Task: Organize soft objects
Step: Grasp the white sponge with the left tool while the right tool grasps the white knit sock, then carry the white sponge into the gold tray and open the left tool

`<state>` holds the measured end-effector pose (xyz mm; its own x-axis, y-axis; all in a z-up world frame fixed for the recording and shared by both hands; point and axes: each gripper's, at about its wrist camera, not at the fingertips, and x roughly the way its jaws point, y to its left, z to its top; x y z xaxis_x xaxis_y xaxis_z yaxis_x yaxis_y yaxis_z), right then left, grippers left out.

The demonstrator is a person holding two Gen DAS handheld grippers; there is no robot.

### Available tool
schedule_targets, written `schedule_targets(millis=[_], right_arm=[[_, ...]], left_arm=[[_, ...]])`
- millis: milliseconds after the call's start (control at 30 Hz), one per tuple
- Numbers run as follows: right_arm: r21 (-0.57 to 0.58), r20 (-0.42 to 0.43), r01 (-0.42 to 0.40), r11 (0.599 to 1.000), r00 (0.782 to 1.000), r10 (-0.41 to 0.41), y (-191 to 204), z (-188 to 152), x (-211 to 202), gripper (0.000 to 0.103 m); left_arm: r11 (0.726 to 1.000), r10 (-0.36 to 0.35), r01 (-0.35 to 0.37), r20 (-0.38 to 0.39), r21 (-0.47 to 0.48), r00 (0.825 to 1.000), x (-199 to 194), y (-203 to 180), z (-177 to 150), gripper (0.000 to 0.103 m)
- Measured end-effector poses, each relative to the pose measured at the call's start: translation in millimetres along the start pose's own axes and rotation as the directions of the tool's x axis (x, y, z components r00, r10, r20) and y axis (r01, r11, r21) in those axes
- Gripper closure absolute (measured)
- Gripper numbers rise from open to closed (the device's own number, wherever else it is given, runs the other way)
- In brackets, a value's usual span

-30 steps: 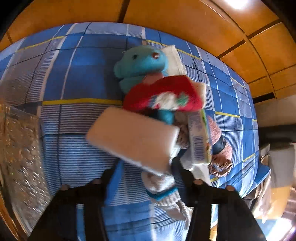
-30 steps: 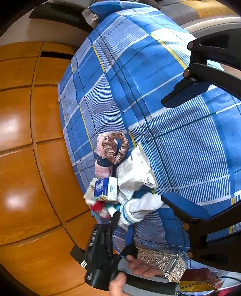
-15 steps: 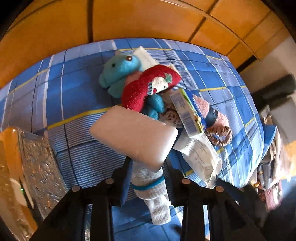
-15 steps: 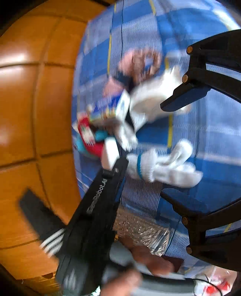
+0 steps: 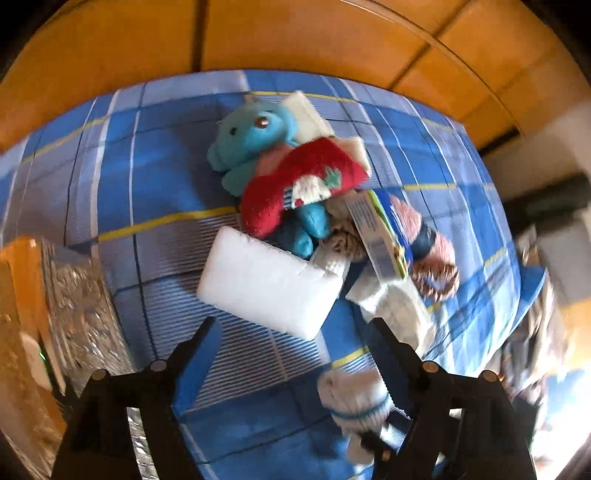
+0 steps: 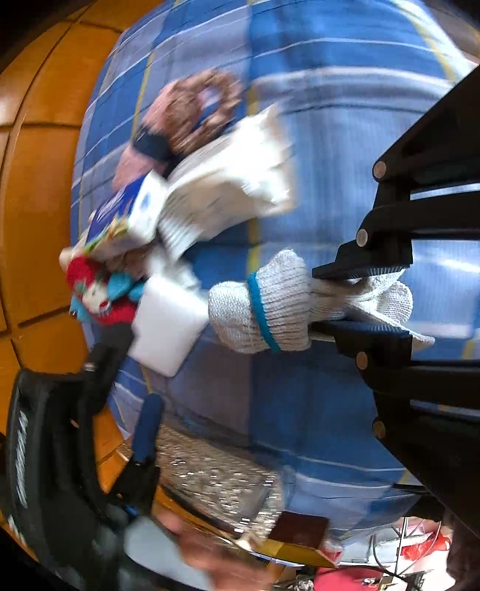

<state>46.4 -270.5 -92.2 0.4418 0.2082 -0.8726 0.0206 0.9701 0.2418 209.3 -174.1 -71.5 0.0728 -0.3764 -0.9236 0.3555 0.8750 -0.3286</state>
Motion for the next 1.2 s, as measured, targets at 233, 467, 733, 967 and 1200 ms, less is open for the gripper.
schedule_targets(millis=[233,467,733,967,1200], right_arm=[[0.026,0.034,0.013,1.000,0.999,-0.013,-3,-20,-3,0.083],[0.032,0.046,-0.002,0.999,0.999,0.000,8,-30,4,0.082],[0.016,0.045,-0.009,1.000,0.999,0.008,-1,-30,-12,0.082],[0.035,0.057,-0.033,0.999,0.998,0.031,-10,-35,-11,0.081],[0.013,0.073,0.002,1.000,0.997,-0.003,-2,-37,-11,0.081]], left_arm=[[0.956,-0.001,-0.017,-0.063,-0.293,0.998,27,24,0,0.022],[0.879,0.005,-0.013,-0.019,-0.476,1.000,40,31,9,0.022],[0.930,0.051,-0.028,0.053,-0.366,0.997,32,20,-8,0.044],[0.990,0.107,-0.097,0.105,-0.099,0.989,8,-9,-36,0.045],[0.977,0.162,-0.189,0.229,0.101,0.960,-31,-27,-34,0.045]])
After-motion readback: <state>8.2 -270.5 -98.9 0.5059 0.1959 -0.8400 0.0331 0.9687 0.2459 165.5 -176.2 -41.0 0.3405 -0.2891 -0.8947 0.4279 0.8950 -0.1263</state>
